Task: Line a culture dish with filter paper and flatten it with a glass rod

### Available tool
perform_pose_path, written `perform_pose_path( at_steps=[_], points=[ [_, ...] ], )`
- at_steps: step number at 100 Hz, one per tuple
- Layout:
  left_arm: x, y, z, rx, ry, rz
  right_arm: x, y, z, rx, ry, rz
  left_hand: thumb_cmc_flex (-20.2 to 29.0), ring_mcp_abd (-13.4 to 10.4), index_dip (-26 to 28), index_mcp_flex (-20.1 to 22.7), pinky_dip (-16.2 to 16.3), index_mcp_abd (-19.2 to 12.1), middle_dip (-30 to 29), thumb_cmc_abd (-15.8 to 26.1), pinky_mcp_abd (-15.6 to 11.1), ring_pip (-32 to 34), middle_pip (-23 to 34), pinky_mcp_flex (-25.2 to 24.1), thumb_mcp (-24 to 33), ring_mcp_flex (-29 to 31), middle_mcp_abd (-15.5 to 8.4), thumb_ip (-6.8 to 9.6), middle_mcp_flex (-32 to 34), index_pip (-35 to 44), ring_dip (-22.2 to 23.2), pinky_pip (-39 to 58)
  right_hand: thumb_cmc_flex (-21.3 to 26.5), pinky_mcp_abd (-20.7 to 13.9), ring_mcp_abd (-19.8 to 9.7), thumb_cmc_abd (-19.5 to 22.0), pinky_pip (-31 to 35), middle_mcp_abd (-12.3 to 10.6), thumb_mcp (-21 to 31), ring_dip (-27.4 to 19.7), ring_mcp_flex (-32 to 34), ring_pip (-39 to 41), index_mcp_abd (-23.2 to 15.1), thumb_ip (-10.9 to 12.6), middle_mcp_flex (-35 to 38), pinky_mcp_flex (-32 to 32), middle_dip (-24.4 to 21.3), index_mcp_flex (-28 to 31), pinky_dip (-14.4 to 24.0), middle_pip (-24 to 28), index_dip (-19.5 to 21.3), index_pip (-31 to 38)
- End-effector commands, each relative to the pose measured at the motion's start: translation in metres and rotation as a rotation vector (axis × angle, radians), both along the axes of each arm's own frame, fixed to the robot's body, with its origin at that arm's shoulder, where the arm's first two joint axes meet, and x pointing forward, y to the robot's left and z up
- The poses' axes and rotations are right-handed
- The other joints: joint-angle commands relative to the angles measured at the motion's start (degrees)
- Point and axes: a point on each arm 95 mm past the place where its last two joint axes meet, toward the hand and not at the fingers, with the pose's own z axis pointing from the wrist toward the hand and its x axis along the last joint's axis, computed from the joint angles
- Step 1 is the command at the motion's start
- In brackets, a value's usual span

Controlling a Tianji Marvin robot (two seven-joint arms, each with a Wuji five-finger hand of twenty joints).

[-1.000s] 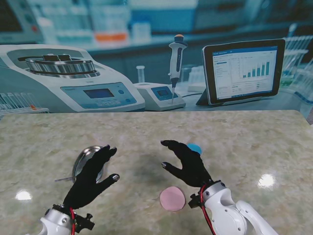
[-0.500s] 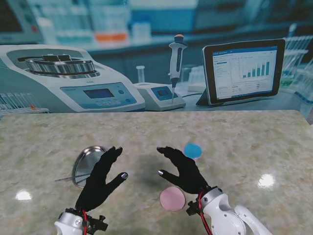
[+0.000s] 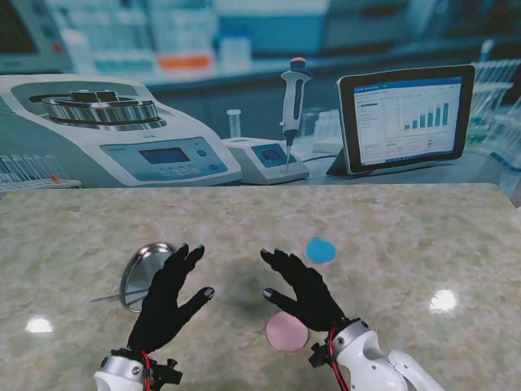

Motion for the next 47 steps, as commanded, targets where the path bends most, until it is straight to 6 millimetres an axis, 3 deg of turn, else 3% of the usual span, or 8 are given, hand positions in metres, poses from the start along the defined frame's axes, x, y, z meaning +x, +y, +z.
perform_pose_path(
  at_steps=[1,47],
  points=[
    [-0.0027,-0.0019,-0.0029,0.004,0.009,-0.005,-0.0045,0.0026,-0.0049,0.001,0.005,0.004,-1.09,-1.62,0.72,-0.96,-2.66,-0.49,-0.21,1.79,-1.17,-1.12,-0.72,-0.2,-1.12,-2.14,-2.31,2.2,-1.84,1.13,-1.22,-3.61,0.22,-1.64,-2.34,0.25,-1.39,-2.59,0.72,0.85,-1.41,-1.37,-1.19,-1.28,-2.36,-0.19,0.43,1.52,-0.37,-0.69,-0.85,-0.53],
    [-0.0113,-0.0029,-0.0009,-0.023,0.01,-0.027,-0.0041,0.0043,-0.007,0.012,0.001,0.003,-1.09,-1.41,0.86,-0.9,-2.65,0.4,0.95,2.27,-1.25,-1.12,-0.54,-0.19,-1.32,-2.16,-2.18,2.16,-1.75,1.45,-1.22,-3.59,1.56,-2.12,-3.18,0.28,0.22,-2.55,-0.02,3.29,-1.28,-1.28,-1.43,-1.23,-2.32,-0.77,3.18,1.37,3.33,-0.34,0.97,0.52]
  ],
)
